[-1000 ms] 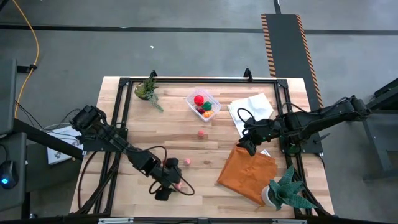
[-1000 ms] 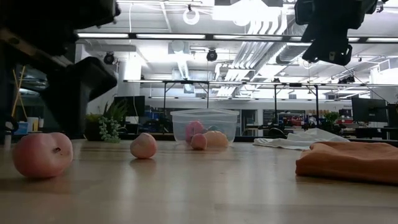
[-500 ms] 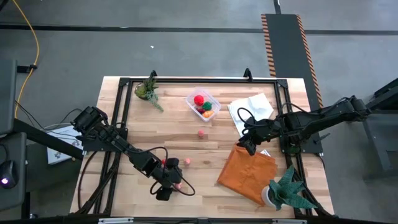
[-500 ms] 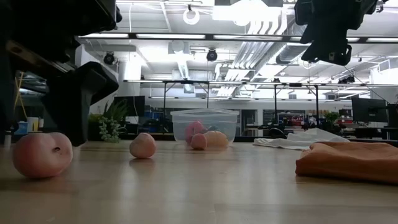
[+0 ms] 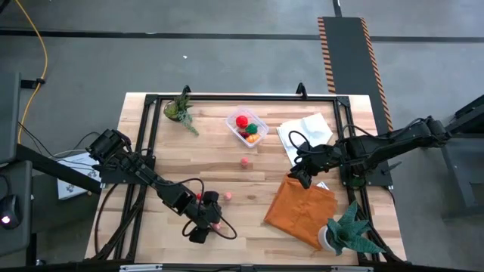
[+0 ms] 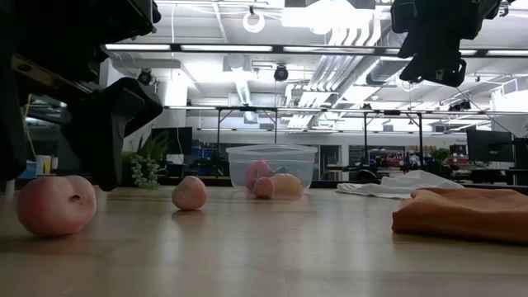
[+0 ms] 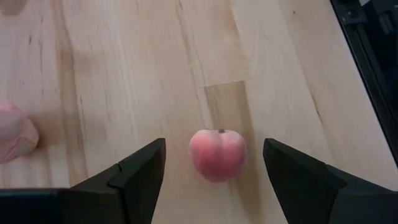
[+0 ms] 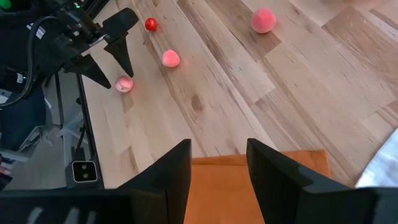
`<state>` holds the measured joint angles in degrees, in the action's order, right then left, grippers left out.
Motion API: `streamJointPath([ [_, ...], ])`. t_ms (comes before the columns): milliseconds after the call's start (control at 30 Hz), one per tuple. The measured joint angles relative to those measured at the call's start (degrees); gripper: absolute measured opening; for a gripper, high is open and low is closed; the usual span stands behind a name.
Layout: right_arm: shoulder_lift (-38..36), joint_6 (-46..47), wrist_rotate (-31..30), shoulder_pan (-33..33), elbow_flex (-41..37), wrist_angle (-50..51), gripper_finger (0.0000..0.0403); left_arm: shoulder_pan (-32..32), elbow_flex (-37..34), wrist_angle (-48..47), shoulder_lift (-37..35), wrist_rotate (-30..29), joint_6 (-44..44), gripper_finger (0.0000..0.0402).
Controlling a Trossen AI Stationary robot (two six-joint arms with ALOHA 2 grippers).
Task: Pick and placing Produce into tupperware
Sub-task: Put the bottom pink peach into the transparent bin
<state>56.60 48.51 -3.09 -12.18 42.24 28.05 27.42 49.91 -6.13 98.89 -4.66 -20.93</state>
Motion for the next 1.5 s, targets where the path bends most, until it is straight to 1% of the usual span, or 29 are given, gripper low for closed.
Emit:
streamJointPath([
  [333, 0.0, -0.6, -1.0, 0.0, 0.0, 0.2, 0.0144, 0.0, 0.0, 0.1, 0.9, 1.0, 1.2, 0.0253],
  [1500, 0.0, -1.6, -1.6, 0.0, 0.0, 1.3, 0.0144, 0.0, 0.0, 2.2, 1.7, 0.9, 1.6, 0.0252],
])
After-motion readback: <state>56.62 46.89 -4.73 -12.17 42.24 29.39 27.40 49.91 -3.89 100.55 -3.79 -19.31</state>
